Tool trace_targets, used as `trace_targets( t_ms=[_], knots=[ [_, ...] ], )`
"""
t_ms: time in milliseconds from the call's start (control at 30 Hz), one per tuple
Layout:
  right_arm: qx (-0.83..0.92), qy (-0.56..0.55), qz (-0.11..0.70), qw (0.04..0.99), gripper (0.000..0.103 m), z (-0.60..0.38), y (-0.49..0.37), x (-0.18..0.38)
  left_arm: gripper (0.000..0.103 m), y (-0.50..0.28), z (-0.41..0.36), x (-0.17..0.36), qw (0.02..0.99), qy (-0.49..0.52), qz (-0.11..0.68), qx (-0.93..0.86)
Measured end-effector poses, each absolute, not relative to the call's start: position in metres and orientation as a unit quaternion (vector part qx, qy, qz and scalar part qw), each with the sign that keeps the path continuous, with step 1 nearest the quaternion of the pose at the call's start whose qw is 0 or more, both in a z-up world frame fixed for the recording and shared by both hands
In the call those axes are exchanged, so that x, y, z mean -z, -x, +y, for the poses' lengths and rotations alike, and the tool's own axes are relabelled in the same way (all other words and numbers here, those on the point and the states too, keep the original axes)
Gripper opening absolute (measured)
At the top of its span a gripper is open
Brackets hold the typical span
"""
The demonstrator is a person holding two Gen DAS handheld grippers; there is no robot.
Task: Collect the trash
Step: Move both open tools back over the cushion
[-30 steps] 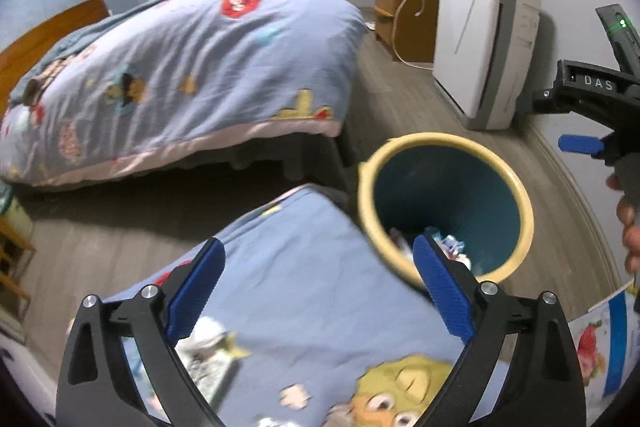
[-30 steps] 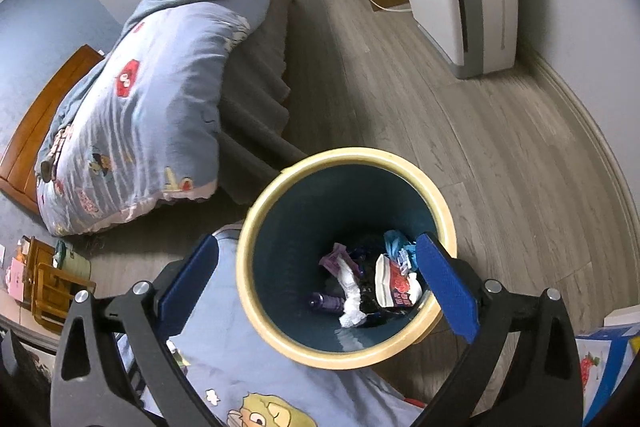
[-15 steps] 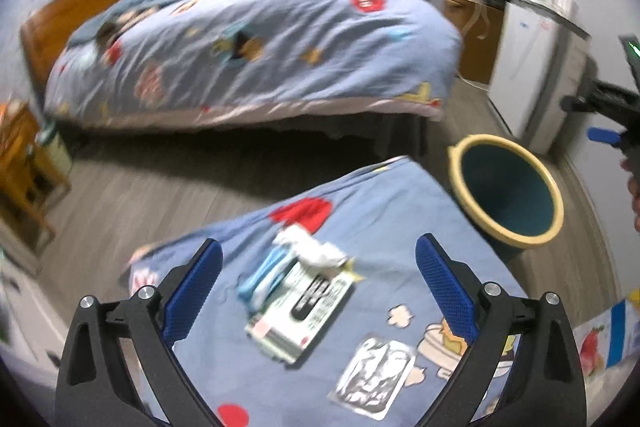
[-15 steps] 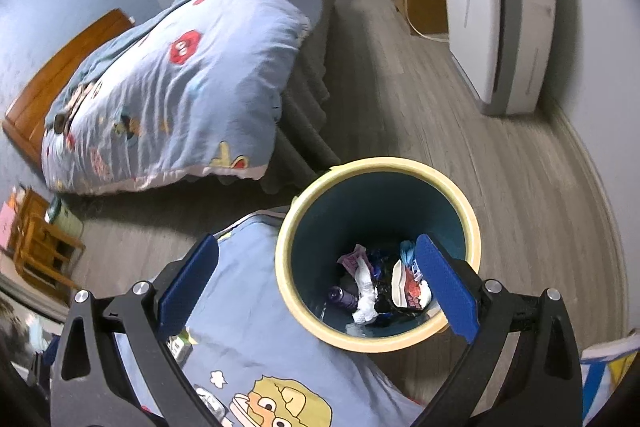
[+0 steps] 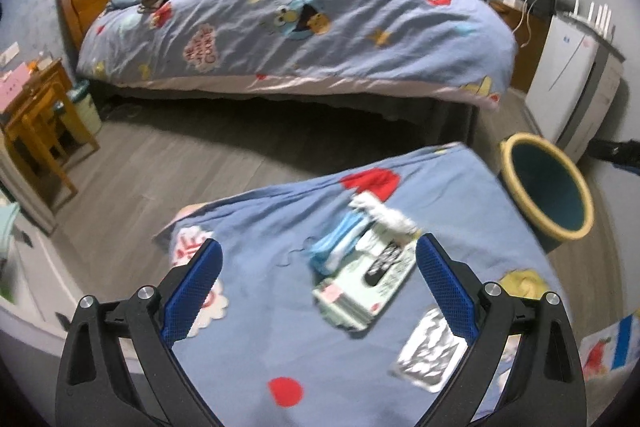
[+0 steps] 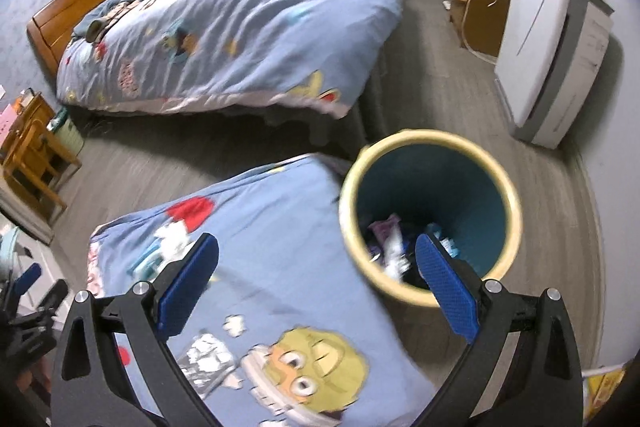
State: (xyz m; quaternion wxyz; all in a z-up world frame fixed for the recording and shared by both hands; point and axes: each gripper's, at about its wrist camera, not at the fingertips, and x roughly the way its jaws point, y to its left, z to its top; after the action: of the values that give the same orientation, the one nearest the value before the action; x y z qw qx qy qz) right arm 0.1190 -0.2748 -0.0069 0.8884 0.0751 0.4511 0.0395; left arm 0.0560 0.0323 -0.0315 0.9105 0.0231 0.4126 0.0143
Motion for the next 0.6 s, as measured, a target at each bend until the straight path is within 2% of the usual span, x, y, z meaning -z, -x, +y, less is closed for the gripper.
trace_targets(
  t_ms=[200, 600],
  knots=[
    [-0.065, -0.1, 0.478, 0.87, 0.097, -0.24, -0.098, 0.028, 0.096, -0.049, 0.052, 0.035, 0.908, -0.029, 0.417, -0.025],
    [-0.104, -0.016, 0.538, 0.836, 0.097, -0.178, -0.083, 0.088, 0.096, -0.041, 0.06, 0.029, 0.912, -0.048, 0.406, -0.019]
  ],
)
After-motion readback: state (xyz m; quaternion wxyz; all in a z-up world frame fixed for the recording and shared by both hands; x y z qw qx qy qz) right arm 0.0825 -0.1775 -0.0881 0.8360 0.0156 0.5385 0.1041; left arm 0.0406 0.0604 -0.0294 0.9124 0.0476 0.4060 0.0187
